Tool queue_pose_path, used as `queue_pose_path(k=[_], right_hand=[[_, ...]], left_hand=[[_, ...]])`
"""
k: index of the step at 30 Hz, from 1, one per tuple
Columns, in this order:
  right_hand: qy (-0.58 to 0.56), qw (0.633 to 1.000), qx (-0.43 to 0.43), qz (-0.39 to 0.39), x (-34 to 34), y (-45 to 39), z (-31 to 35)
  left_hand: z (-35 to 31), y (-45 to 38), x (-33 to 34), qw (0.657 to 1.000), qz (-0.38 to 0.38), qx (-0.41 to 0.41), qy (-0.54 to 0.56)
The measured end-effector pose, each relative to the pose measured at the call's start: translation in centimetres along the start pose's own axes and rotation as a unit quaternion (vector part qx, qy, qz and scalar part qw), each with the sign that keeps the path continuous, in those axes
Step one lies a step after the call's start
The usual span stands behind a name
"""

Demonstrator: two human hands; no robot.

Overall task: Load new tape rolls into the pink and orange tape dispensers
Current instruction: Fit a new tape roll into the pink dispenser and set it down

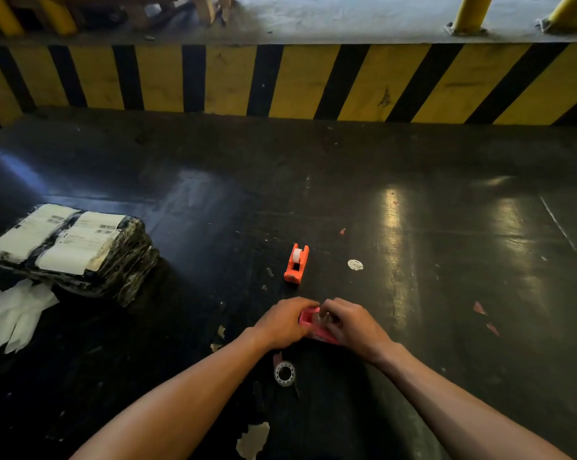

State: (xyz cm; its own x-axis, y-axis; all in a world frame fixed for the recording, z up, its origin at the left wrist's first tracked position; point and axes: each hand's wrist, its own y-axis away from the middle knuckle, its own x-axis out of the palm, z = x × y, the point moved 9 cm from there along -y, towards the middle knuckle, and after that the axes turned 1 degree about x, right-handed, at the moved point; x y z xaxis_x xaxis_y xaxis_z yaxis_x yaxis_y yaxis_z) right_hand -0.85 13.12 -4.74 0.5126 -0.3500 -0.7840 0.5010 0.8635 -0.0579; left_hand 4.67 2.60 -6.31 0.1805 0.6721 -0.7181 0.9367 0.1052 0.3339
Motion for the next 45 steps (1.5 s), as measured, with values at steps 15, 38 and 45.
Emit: queue_pose_path(k=[15, 38, 45], right_hand=[[0.043, 0.998, 0.017, -0.03, -0.4, 0.9, 1.5], [0.011, 1.0, 0.014, -0.013, -0.4, 1.1, 1.8], [-0.022, 0.991, 0.108, -0.071, -0.1, 1.4, 1.0]], left_hand=[[0.7, -0.1, 0.3, 0.999, -0.033, -0.001, 0.022], [1.4, -0.5, 0.6, 0.999, -0.021, -0.008, 0.031], [1.3, 0.1, 0.9, 0.997, -0.031, 0.003, 0.069]])
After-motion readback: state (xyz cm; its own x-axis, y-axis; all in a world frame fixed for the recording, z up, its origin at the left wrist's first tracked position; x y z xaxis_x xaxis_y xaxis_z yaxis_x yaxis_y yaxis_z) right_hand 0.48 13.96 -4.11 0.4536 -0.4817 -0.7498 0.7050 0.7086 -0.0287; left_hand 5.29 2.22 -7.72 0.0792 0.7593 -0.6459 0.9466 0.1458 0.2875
